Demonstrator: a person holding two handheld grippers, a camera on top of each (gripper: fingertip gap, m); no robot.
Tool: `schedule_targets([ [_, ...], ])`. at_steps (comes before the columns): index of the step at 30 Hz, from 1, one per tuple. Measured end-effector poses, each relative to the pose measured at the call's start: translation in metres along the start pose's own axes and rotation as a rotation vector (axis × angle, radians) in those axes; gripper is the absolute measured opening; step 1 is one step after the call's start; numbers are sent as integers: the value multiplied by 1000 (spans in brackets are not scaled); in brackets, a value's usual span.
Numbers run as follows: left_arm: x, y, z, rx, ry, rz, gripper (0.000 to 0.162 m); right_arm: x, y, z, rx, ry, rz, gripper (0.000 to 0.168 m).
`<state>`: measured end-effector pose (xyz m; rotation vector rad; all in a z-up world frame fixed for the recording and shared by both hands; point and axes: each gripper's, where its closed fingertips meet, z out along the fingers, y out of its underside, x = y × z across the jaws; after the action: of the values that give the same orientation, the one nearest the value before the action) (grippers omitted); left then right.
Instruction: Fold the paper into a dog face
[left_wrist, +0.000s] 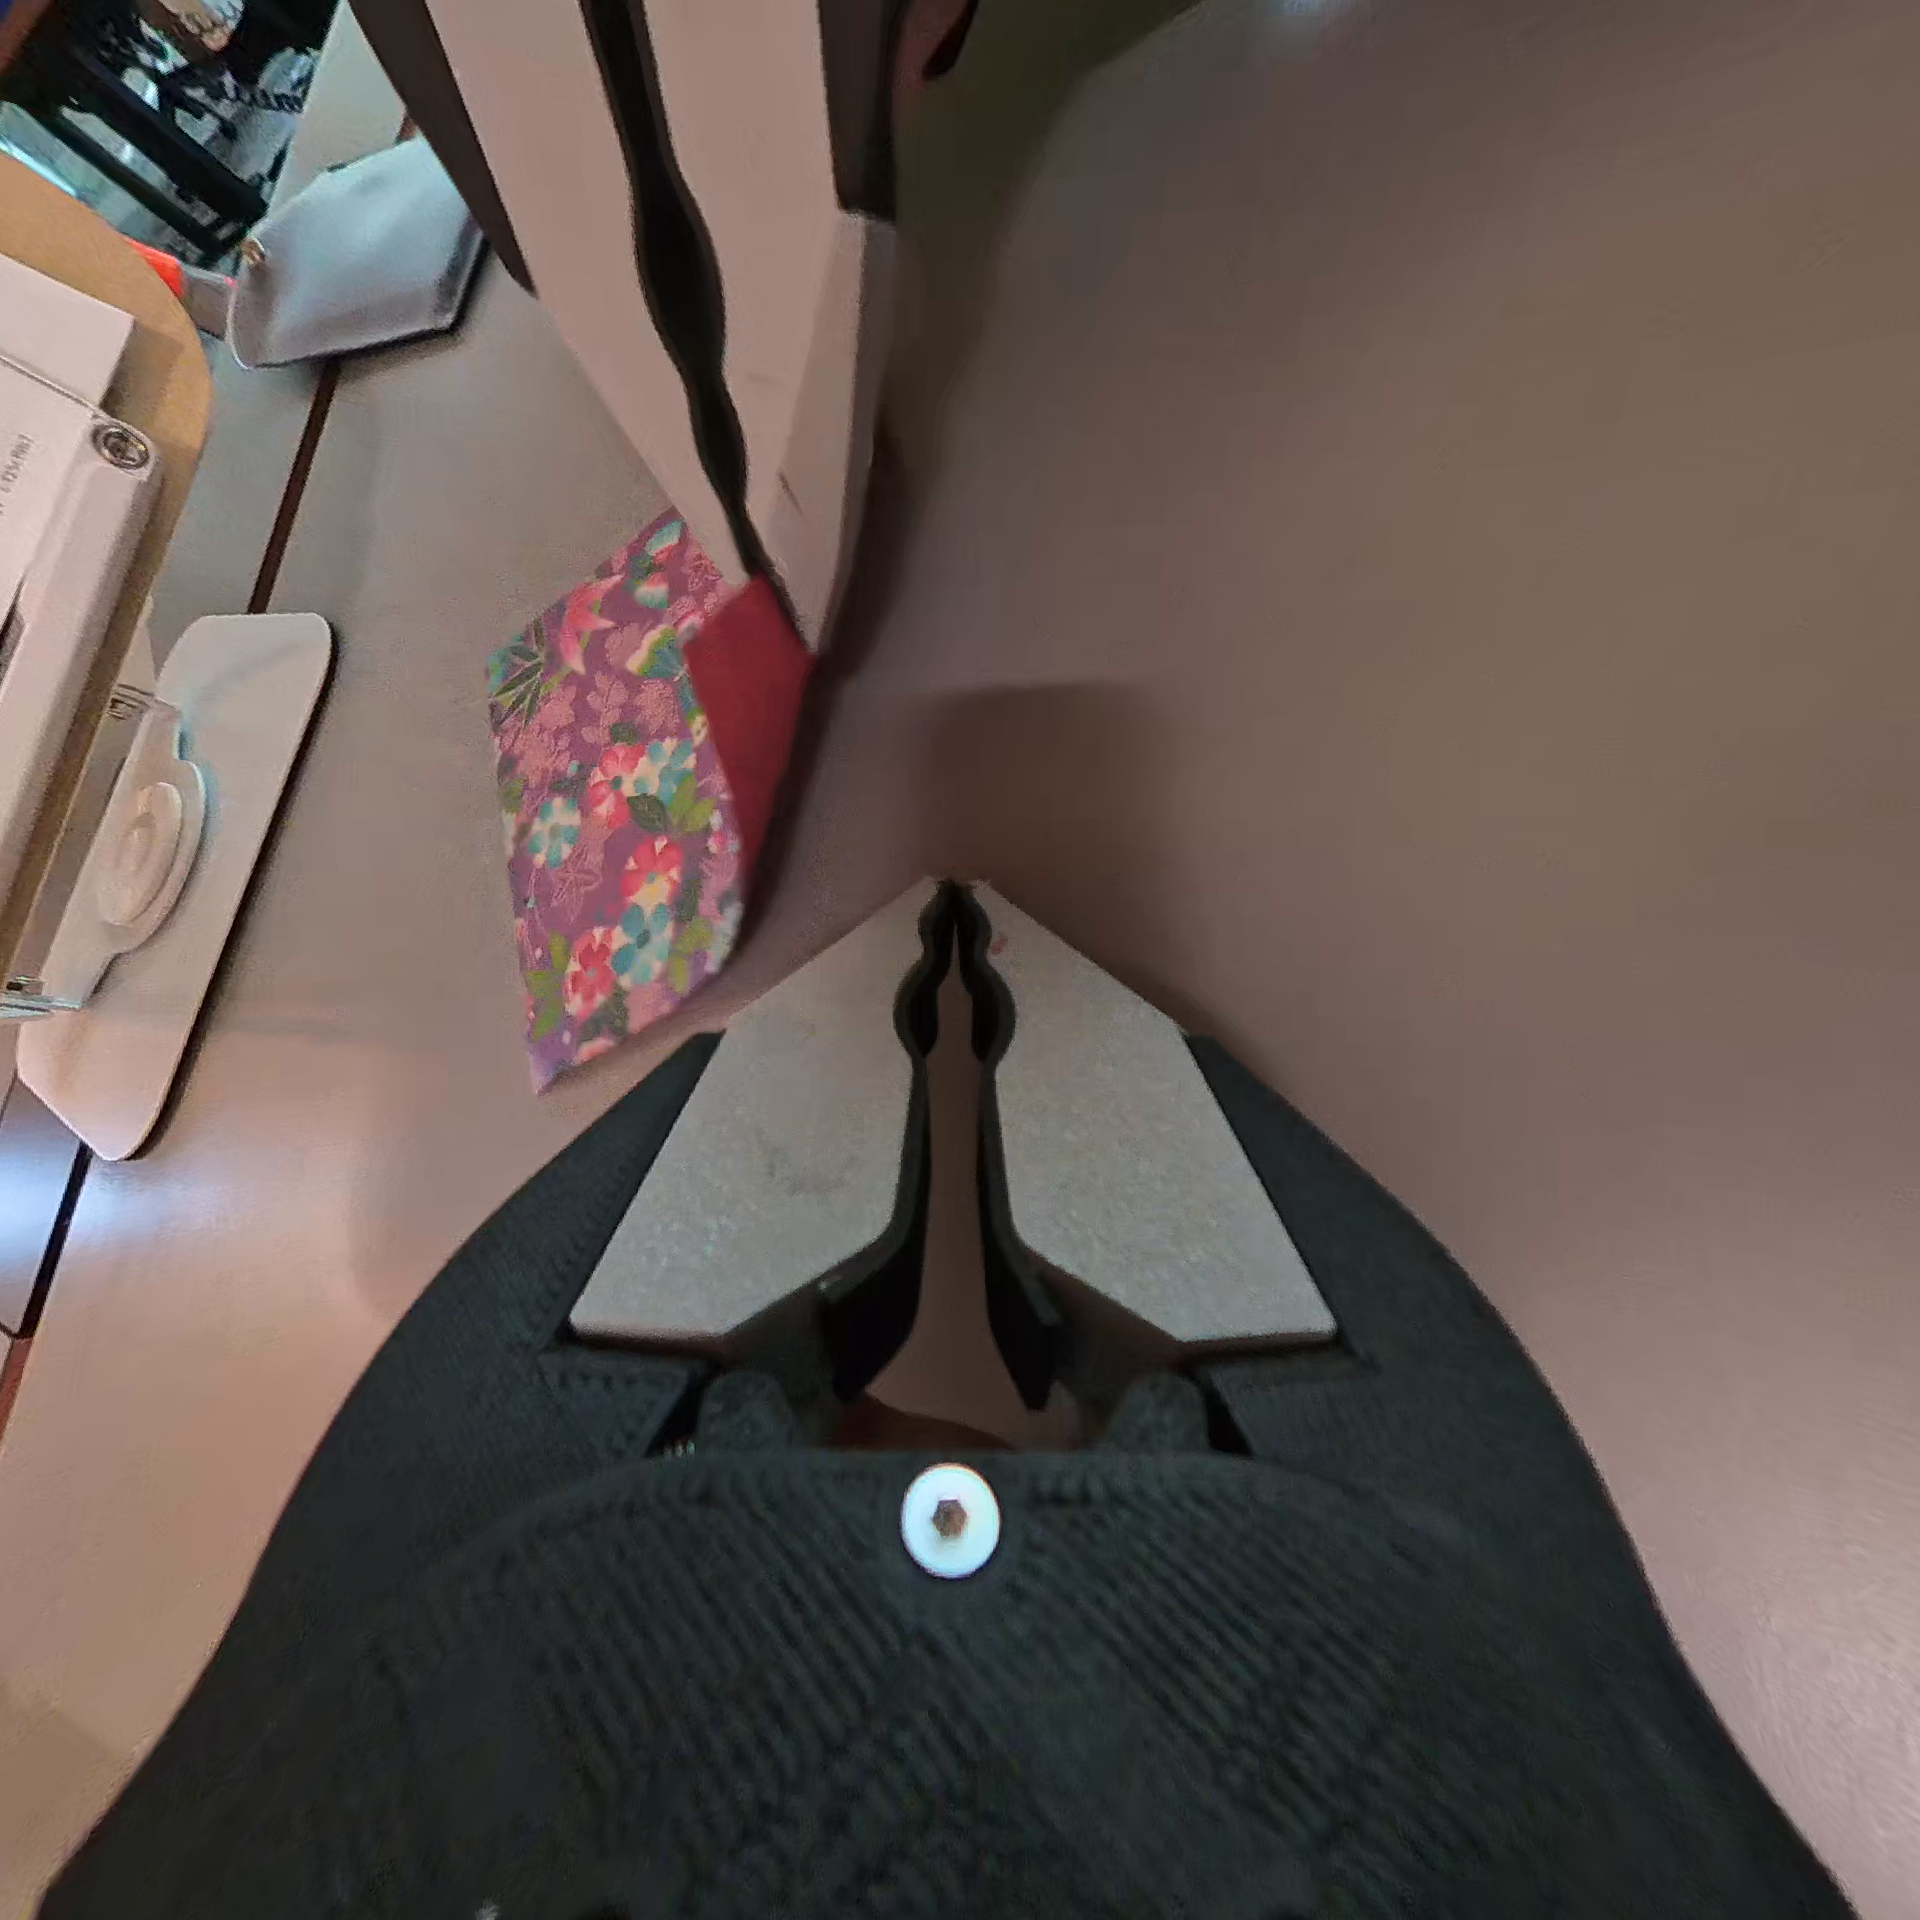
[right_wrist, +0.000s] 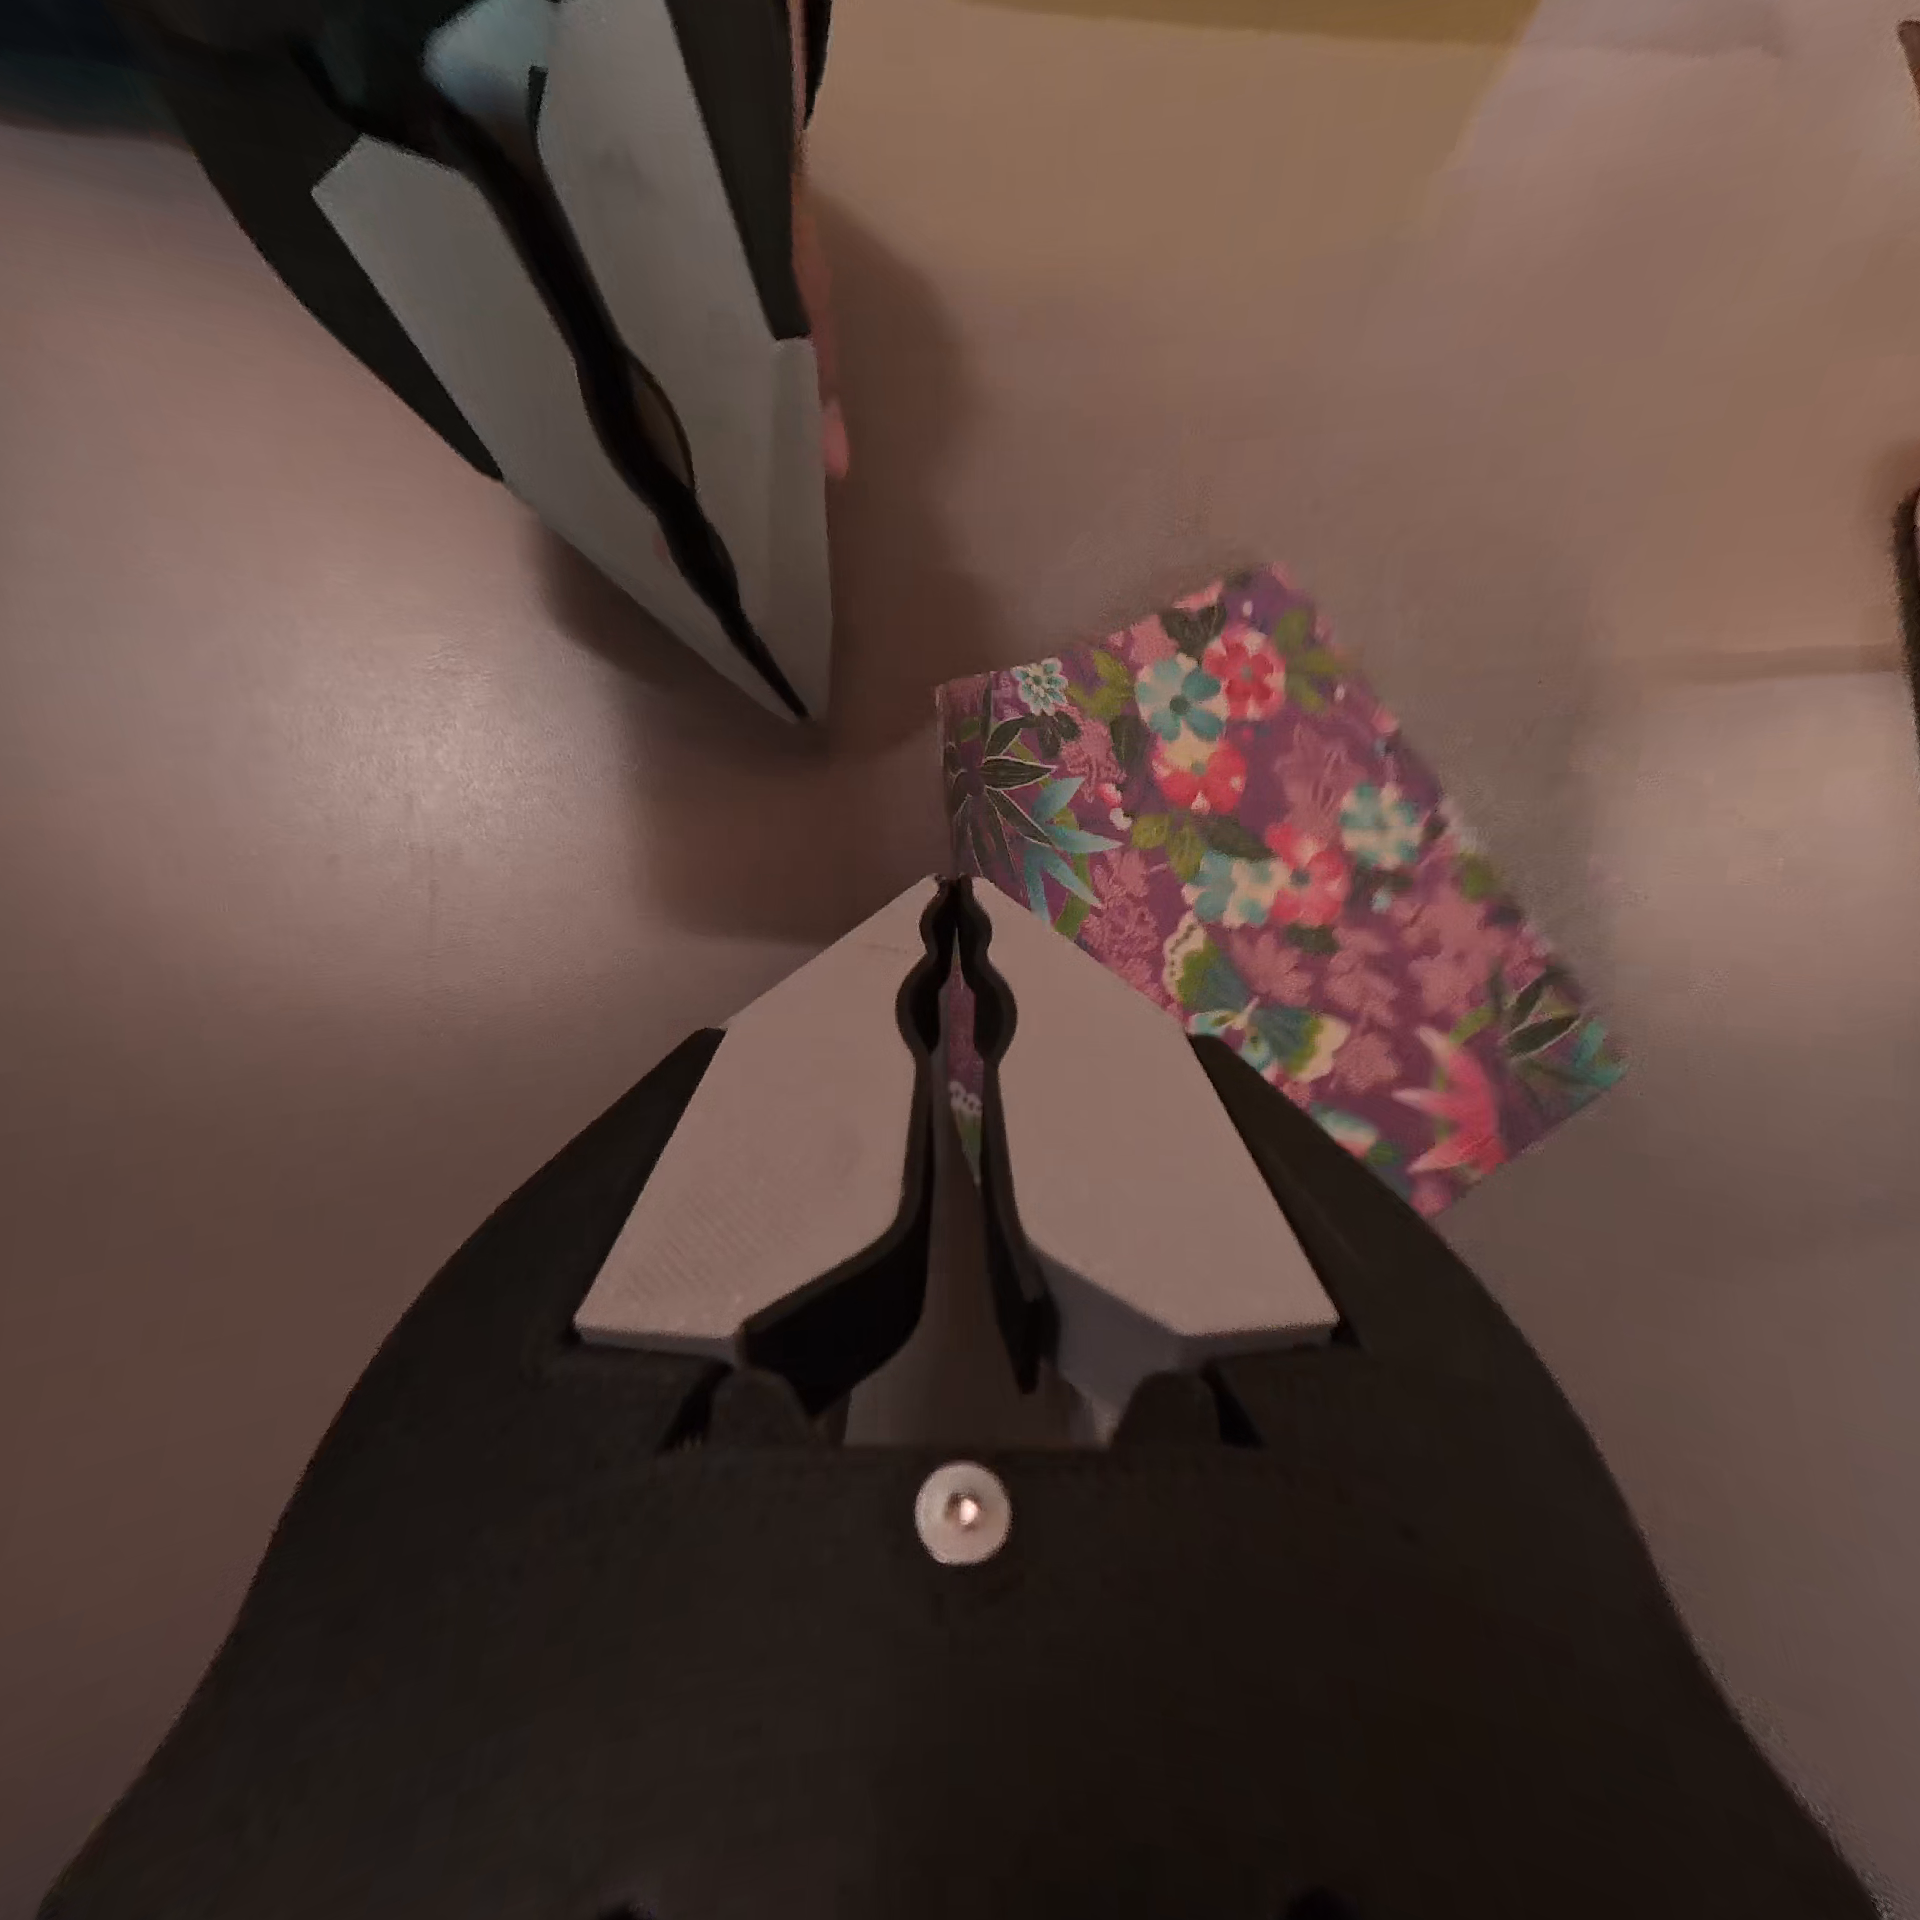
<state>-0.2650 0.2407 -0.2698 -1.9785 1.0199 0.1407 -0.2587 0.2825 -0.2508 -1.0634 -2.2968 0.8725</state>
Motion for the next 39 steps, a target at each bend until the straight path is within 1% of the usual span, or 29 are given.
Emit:
schedule_targets([
  [1,0,1,-1,1,3,-4,0,3,-6,-6,38,12,9,0],
  [3,1,4,-4,3,15,-13,0,6,-25,-22,144,13,38,0],
  [5,5,1,-10,33,46,-28,0,5,-48,-45,286,-22,88,0],
  [8,10,-17,-26,137,104,-66,0,12,-74,-87,490,-59,192,0],
  [10,20,-34,-43,236,198,-114,0,28,-79,-113,602,-54,302,0],
  [12,35,-46,-62,307,340,-162,0,49,-69,-130,647,-52,473,0],
  [13,38,-48,-68,325,372,-169,0,59,-56,-130,618,-38,562,0],
  [15,36,-49,-71,338,363,-166,0,79,-28,-124,545,35,680,0],
  [17,21,-49,-63,328,282,-157,0,88,-11,-114,486,80,731,0],
  [19,0,-45,-48,282,162,-150,0,87,-2,-99,405,97,724,0],
  [23,-26,-29,-15,127,21,-83,0,86,20,-67,189,195,647,0],
  [28,-24,0,28,-89,21,68,0,84,34,-48,25,282,536,0],
  [29,-25,-1,33,-97,4,96,0,83,35,-45,0,290,508,0],
  [32,-17,-10,37,-78,42,112,0,76,33,-38,-51,294,407,0],
  [36,-15,-11,37,-64,34,102,0,47,19,-26,-70,174,242,0],
  [39,-14,-11,36,-43,33,87,0,32,27,-17,-172,154,96,0],
])
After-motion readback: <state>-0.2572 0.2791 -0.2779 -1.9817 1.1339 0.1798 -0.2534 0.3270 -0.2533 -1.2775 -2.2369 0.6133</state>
